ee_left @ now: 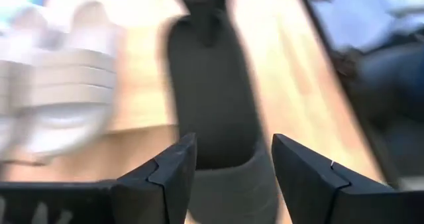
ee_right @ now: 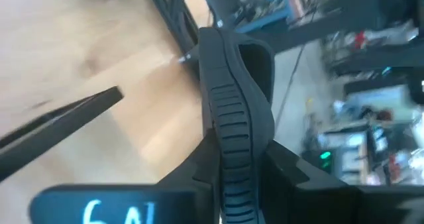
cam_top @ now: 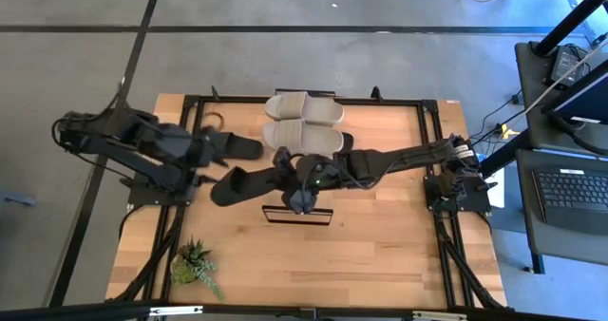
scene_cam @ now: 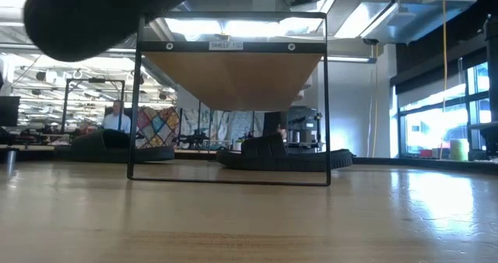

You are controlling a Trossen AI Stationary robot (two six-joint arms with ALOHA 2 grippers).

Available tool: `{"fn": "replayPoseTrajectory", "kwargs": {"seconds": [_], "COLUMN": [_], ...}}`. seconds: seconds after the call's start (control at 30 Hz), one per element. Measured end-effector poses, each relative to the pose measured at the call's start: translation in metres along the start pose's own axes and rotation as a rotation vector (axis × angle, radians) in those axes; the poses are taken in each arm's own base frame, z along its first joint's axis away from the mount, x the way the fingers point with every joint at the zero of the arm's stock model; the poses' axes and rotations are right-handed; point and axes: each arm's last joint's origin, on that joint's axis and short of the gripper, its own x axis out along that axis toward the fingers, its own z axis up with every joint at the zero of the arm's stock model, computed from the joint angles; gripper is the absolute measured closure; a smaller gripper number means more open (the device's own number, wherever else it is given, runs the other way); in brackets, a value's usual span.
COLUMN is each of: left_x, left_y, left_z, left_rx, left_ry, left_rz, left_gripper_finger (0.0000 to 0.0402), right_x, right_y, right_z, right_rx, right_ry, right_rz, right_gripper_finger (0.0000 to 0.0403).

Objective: Pick and place slides into the shelf
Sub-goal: Put the bottom left black slide under the shelf

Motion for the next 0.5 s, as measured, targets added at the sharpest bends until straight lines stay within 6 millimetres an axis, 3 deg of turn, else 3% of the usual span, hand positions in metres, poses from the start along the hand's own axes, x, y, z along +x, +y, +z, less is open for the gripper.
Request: {"fn": "replayPoseTrajectory", "kwargs": {"seconds": [0.13,0.3,0.5], "left_x": [-0.019,-0.033,-0.024], "left_y": [0.006,0.008,0.008], "left_z": [-0.004,-0.007,-0.019], "left_rx": [0.027,0.058,0.062], "left_ry": [-0.127,-0.284,-0.264], "left_rz": [0.144,0.152,0.157], "left_gripper_finger": [0.0213,0.0213,0.0214], "right_x": [-0.032,-0.066,-0.098], "right_y": [-0.004,0.002,0.022], "right_z": [0.007,0.020,0.037], "right_rx": [0.089,0.127,0.153], "right_ry": [0.038,0.175,0.339], "right_rz": [0.007,-0.043,-0.139], "right_gripper_finger": [0.0338,0.0339,0.0339]}}
